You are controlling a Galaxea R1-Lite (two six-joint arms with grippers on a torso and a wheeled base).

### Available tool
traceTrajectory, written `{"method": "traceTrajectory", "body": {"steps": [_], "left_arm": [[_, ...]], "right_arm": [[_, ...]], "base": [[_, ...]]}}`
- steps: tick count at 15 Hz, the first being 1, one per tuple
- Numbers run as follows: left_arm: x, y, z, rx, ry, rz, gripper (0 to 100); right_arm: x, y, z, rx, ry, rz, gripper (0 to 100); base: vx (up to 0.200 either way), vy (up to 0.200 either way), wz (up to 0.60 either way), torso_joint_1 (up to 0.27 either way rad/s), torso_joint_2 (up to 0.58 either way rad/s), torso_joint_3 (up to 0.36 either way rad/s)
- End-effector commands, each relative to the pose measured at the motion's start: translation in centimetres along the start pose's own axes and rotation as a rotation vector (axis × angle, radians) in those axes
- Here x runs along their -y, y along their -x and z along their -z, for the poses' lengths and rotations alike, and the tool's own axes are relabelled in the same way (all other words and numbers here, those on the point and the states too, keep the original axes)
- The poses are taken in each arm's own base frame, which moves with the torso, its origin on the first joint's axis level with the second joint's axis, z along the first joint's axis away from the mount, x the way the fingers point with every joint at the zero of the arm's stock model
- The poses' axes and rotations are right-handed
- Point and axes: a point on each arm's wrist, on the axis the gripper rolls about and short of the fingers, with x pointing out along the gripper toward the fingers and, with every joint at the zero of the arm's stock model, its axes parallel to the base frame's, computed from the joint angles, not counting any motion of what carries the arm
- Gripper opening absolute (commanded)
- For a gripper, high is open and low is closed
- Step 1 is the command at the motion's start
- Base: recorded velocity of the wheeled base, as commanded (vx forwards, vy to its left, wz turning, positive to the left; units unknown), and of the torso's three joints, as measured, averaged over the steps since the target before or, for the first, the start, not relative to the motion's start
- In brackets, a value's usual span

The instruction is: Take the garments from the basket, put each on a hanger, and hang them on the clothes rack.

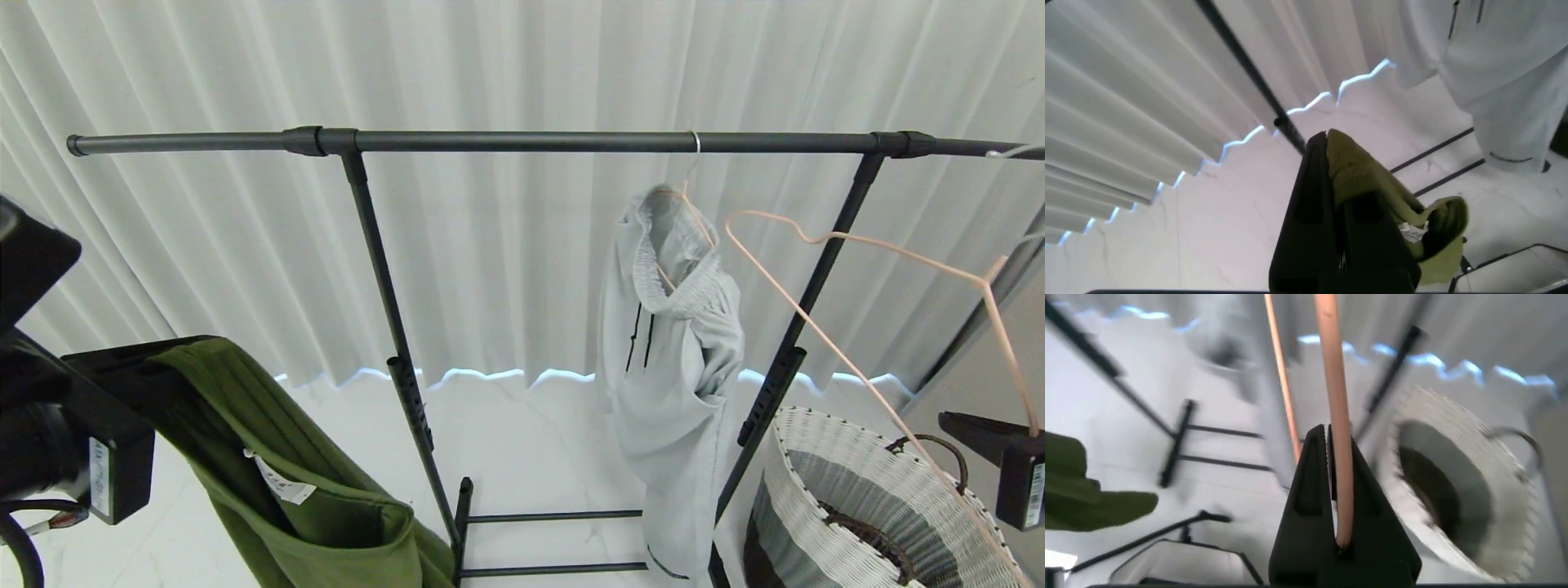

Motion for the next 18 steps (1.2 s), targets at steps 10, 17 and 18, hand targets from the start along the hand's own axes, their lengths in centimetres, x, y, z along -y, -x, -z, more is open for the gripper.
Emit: {"method": "traceTrajectory", "body": {"steps": [10,17,18], "left_arm": [[0.7,-2.3,-0.7,-0.056,-0.028,0.015,0],[2.0,-7.5,-3.2,-0.120,0.146,-0.132,0],[2.3,-7.7,-3.7,-0.109,0.175,-0.123,0]], "right_arm": [[-9.2,0.5,2.9,-0.155,0.280,-0.565,0],[-10.9,1.4,4.1,-0.132,0.331,-0.684,0],[-11.3,1.1,4.1,-0.125,0.327,-0.686,0]], "base": [[0.000,0.000,0.00,0.000,0.00,0.000],[0.000,0.000,0.00,0.000,0.00,0.000],[0.000,0.000,0.00,0.000,0.00,0.000]]}}
